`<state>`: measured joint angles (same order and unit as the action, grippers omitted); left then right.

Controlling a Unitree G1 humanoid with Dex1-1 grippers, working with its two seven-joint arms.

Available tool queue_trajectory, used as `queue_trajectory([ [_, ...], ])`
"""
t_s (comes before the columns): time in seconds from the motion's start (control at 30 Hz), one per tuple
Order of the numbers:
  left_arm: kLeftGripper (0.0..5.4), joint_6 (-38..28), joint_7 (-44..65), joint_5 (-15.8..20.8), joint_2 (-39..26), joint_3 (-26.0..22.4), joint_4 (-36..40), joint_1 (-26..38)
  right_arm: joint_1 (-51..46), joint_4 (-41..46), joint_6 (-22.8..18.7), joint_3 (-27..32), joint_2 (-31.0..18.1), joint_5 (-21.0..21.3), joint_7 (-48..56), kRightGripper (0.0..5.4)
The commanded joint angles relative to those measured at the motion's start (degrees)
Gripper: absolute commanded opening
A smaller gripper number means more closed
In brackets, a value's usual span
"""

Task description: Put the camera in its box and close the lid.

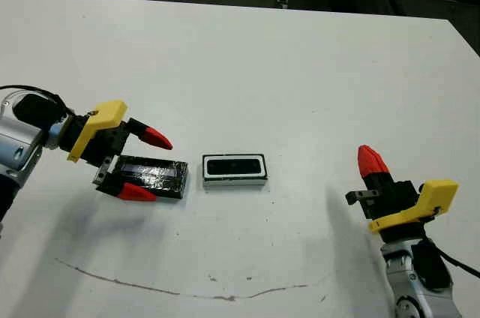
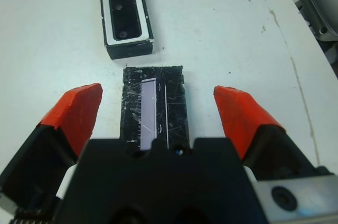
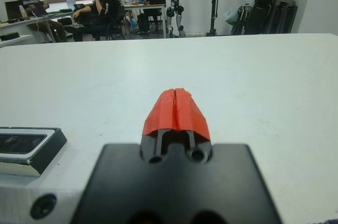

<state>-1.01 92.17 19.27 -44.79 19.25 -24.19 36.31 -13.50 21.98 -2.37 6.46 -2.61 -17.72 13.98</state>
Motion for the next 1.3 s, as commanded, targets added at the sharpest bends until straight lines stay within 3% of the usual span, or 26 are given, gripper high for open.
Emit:
queue_trajectory([
  [0.03, 5.4, 0.13, 0.33, -1.04, 0.35, -0.38, -0.58, -0.89, -0.22, -0.42, -0.2, 0.54, -0.89, -0.59, 0.12, 0.01],
  [0.57, 5.4, 0.37, 0.33, -4.44, 1.37, 0.37, -2.16, -1.29, -0.8, -0.3, 0.47, -0.02, -0.67, -0.02, 0.12, 0.01],
  [1.3, 5.4, 0.37, -3.9, -9.63, 3.59, -2.98, -4.18, -3.62, -1.52, -1.85, 2.43, -0.98, -0.64, -0.03, 1.34, 0.01],
])
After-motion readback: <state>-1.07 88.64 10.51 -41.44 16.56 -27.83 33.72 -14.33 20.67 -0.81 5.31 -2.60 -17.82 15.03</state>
